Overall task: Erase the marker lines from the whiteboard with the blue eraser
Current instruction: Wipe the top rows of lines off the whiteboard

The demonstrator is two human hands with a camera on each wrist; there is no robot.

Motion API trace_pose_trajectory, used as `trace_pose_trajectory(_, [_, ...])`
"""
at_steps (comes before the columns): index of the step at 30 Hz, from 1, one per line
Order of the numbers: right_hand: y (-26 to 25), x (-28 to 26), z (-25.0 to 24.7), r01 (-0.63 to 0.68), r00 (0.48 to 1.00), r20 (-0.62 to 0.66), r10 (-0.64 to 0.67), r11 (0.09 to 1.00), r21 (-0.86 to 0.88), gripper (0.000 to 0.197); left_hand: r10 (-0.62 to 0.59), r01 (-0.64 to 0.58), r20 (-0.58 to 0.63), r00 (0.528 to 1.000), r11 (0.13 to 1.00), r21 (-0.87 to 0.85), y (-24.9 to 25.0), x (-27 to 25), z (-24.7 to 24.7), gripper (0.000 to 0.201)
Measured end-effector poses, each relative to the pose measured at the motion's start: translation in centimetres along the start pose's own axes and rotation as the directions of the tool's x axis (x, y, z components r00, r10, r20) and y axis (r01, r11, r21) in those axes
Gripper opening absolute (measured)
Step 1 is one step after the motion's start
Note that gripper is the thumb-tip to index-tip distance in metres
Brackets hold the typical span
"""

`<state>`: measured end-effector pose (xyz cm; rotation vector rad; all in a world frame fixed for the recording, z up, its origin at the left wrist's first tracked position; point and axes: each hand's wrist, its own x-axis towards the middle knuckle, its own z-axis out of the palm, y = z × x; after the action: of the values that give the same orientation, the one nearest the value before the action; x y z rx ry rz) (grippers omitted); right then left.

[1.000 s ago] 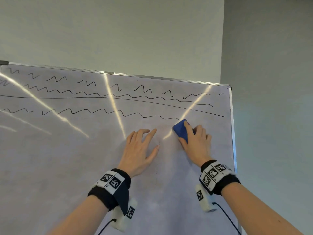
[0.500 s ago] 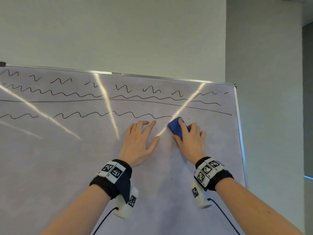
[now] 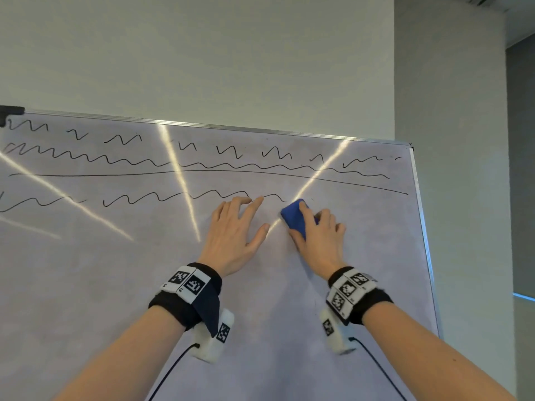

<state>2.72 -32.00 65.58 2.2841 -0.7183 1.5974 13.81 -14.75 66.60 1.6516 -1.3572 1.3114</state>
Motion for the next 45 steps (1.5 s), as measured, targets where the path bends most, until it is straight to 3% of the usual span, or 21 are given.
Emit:
trace_pose_trajectory(1, [1.2,-0.2,-0.3,-0.028,1.0,0.014,0.028,1.0,-0.014,0.059,0.004,-0.004,-0.002,1.0,1.0,-0.001,-0.4,-0.2,-0.3,0.057])
trace_pose_trajectory(4, [3.6,0.8,-1.2,-0.27,0.963,0.005,0.271,0.962,-0.042,0.059,-0.012,0.012,-0.001,1.0,1.0,0.009,-2.0,-0.8,-1.3,0.057])
trace_pose_trajectory(7, [1.2,2.9,-1.4,-0.389,0.921,0.021,0.39,0.921,-0.01,0.057,-0.042,0.042,-0.003,0.999,0.999,0.007,-3.5,-1.0,-1.8,0.058])
trace_pose_trajectory(9, [-2.3,3.4,-1.2,-0.338,0.94,0.054,0.337,0.941,0.0,0.058,-0.047,0.047,-0.003,0.999,0.999,0.009,-3.8,-1.0,-1.9,0.059])
trace_pose_trajectory(12, [-6.9,1.1,0.2,-0.138,0.989,0.046,0.138,0.99,0.0,0.061,-0.044,0.044,0.009,0.999,0.999,-0.007,-3.4,-1.1,-1.9,0.059])
trace_pose_trajectory(15, [-6.0,-0.1,0.5,0.063,0.998,0.002,-0.063,0.998,-0.013,0.06,-0.021,0.021,0.021,1.0,1.0,-0.002,-3.6,-1.6,-2.8,0.059])
trace_pose_trajectory(16, [-5.0,0.0,0.2,0.052,0.999,0.006,-0.052,0.998,-0.024,0.059,-0.021,0.021,0.015,1.0,1.0,0.001,-4.2,-1.8,-3.3,0.058])
trace_pose_trajectory(18, [-3.9,1.0,-0.6,-0.104,0.994,0.034,0.106,0.994,-0.032,0.06,-0.041,0.041,0.001,0.999,0.999,0.003,-5.7,-2.4,-4.2,0.057])
trace_pose_trajectory(21, [-6.1,3.1,-0.9,-0.274,0.961,0.04,0.275,0.961,-0.021,0.061,-0.073,0.073,-0.01,0.997,0.997,0.006,-7.6,-2.9,-5.2,0.058])
trace_pose_trajectory(23, [-9.4,3.4,-0.5,-0.219,0.973,0.076,0.219,0.976,-0.009,0.062,-0.07,0.07,-0.008,0.998,0.998,0.007,-7.8,-3.0,-5.4,0.058])
trace_pose_trajectory(26, [-13.6,1.3,0.6,-0.01,1.0,0.017,0.01,1.0,0.008,0.062,-0.062,0.062,0.005,0.998,0.998,0.008,-7.7,-3.2,-5.6,0.057])
trace_pose_trajectory(28, [-13.7,0.1,1.1,0.127,0.992,-0.016,-0.127,0.992,0.006,0.062,-0.065,0.065,0.025,0.998,0.998,0.003,-7.9,-3.7,-5.9,0.057])
trace_pose_trajectory(30, [-11.7,0.4,0.9,0.165,0.986,-0.001,-0.166,0.986,-0.021,0.061,-0.066,0.066,0.031,0.997,0.998,0.014,-8.7,-4.4,-6.5,0.058])
trace_pose_trajectory(32, [-9.5,1.2,0.0,0.002,0.999,0.034,0.0,0.999,-0.05,0.059,-0.072,0.071,0.031,0.997,0.997,0.03,-10.1,-5.1,-7.2,0.058])
trace_pose_trajectory(34, [-8.8,2.2,-0.6,-0.208,0.977,0.035,0.21,0.977,-0.05,0.06,-0.09,0.088,0.03,0.996,0.995,0.049,-11.2,-5.8,-7.8,0.058])
trace_pose_trajectory(36, [-10.5,3.2,-0.4,-0.301,0.953,0.019,0.302,0.953,-0.041,0.06,-0.098,0.096,0.028,0.995,0.994,0.051,-11.8,-6.1,-8.1,0.058])
trace_pose_trajectory(38, [-14.0,3.8,-0.1,-0.248,0.968,0.041,0.248,0.969,-0.003,0.06,-0.093,0.092,0.028,0.995,0.995,0.046,-11.8,-6.1,-8.0,0.057])
trace_pose_trajectory(41, [-18.9,2.8,1.0,-0.016,0.998,0.055,0.014,0.999,0.03,0.061,-0.098,0.096,0.028,0.995,0.994,0.052,-11.5,-6.2,-7.8,0.057])
trace_pose_trajectory(45, [-17.8,1.8,1.0,0.205,0.979,0.023,-0.205,0.979,-0.001,0.06,-0.132,0.13,0.027,0.991,0.99,0.047,-11.8,-6.4,-8.0,0.058])
